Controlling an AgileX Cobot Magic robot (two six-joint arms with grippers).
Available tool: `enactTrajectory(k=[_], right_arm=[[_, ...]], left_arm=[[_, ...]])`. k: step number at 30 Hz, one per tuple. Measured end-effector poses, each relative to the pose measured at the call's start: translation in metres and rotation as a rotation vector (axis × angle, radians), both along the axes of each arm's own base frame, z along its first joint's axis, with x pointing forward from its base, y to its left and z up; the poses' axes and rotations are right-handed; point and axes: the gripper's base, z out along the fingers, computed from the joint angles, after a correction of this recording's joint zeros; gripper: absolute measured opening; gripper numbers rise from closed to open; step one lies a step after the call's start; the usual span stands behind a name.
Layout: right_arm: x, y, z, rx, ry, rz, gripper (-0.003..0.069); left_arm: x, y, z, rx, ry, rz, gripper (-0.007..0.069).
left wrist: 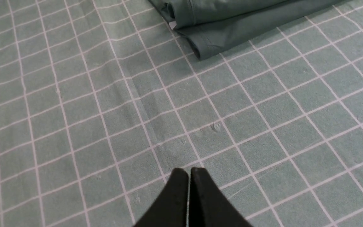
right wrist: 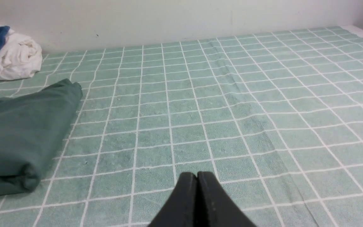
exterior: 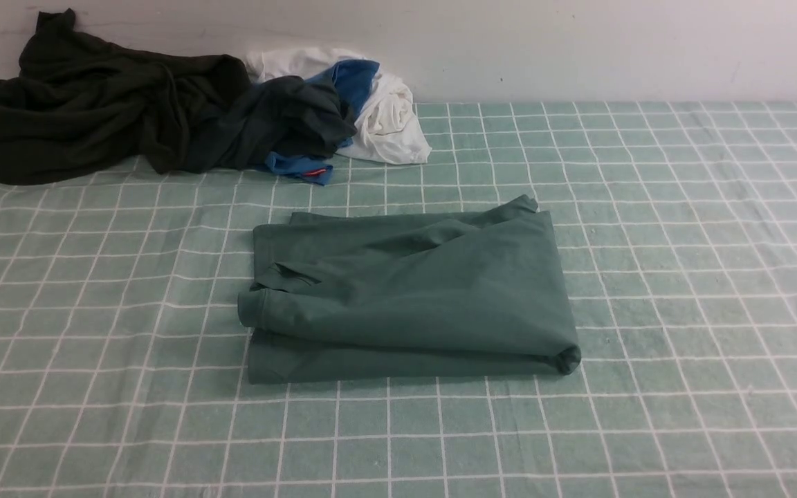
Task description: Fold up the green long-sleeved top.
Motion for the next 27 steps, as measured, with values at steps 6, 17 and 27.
enactTrajectory(k=[6,17,27], right_arm=[[0.0000,0.0000,-0.0001,0.000,0.002,0.000,-0.0014],[0.0002,0.0038,0.0001,0.000,0.002,0.070,-0.0014],[0.0001,0.0038,-0.0004,0.000,0.007,0.070,-0.0014]], left_arm=[[0.0000,0.0000,0.0000,0.000,0.000,0.000,-0.0003],[0.0000,0.0000,0.0000,0.000,0.000,0.000,-0.0003],[0.0000,0.0000,0.0000,0.000,0.000,0.000,-0.0003]])
